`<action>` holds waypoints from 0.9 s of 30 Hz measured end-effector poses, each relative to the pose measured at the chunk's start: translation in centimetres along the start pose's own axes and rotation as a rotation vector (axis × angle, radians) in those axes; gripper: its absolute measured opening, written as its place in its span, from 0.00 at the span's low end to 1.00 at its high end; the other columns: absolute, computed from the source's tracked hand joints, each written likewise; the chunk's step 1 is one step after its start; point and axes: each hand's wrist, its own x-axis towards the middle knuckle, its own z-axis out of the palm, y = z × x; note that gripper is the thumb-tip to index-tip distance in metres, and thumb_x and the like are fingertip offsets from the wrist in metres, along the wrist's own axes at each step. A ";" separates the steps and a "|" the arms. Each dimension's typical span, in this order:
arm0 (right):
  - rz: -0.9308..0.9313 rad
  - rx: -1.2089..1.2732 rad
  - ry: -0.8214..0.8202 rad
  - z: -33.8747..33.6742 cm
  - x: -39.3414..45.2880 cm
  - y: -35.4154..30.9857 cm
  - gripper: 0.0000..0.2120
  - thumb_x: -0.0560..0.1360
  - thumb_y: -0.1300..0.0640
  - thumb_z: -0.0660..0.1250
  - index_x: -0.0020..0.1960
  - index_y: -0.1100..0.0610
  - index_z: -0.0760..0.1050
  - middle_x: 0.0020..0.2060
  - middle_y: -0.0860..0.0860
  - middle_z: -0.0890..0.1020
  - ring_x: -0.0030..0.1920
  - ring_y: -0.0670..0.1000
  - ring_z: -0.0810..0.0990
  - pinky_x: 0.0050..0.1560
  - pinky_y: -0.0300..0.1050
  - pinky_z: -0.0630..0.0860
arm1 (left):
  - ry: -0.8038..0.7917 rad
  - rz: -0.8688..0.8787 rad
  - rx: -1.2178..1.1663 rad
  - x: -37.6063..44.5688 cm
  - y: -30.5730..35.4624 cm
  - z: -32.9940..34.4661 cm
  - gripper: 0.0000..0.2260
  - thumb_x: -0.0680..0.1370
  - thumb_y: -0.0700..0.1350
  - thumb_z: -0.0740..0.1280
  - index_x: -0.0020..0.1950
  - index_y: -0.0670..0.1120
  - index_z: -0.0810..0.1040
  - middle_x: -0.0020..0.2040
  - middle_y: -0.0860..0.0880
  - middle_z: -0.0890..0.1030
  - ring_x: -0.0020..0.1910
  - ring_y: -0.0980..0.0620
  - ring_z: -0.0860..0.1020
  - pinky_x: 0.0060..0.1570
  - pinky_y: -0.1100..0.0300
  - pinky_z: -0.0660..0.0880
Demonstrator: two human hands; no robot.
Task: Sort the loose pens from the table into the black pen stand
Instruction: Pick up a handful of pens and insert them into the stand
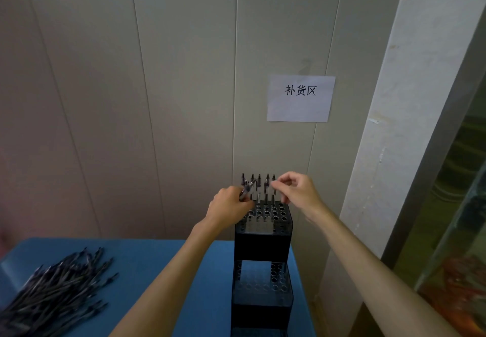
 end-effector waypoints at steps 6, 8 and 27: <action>0.025 0.124 -0.298 0.7 -1.2 -0.7 0.10 0.73 0.54 0.76 0.53 0.53 0.83 0.45 0.46 0.86 0.45 0.44 0.81 0.45 0.38 0.75 | -0.013 0.039 0.020 0.4 1.5 0.8 0.11 0.77 0.49 0.69 0.38 0.45 0.75 0.32 0.50 0.76 0.30 0.52 0.72 0.31 0.60 0.69; 0.023 0.207 -0.298 1.1 -1.4 -0.4 0.10 0.74 0.55 0.75 0.54 0.55 0.84 0.46 0.48 0.86 0.47 0.45 0.82 0.46 0.37 0.75 | -0.019 0.072 0.021 0.4 2.0 1.0 0.10 0.77 0.50 0.69 0.40 0.45 0.78 0.33 0.50 0.78 0.30 0.53 0.75 0.33 0.58 0.73; -0.113 0.122 0.232 -2.1 1.6 0.8 0.04 0.81 0.60 0.65 0.54 0.58 0.77 0.45 0.54 0.85 0.42 0.52 0.86 0.41 0.45 0.84 | 0.170 0.278 0.414 -1.7 -0.1 -0.4 0.06 0.80 0.49 0.65 0.54 0.50 0.78 0.48 0.55 0.77 0.44 0.55 0.74 0.34 0.67 0.64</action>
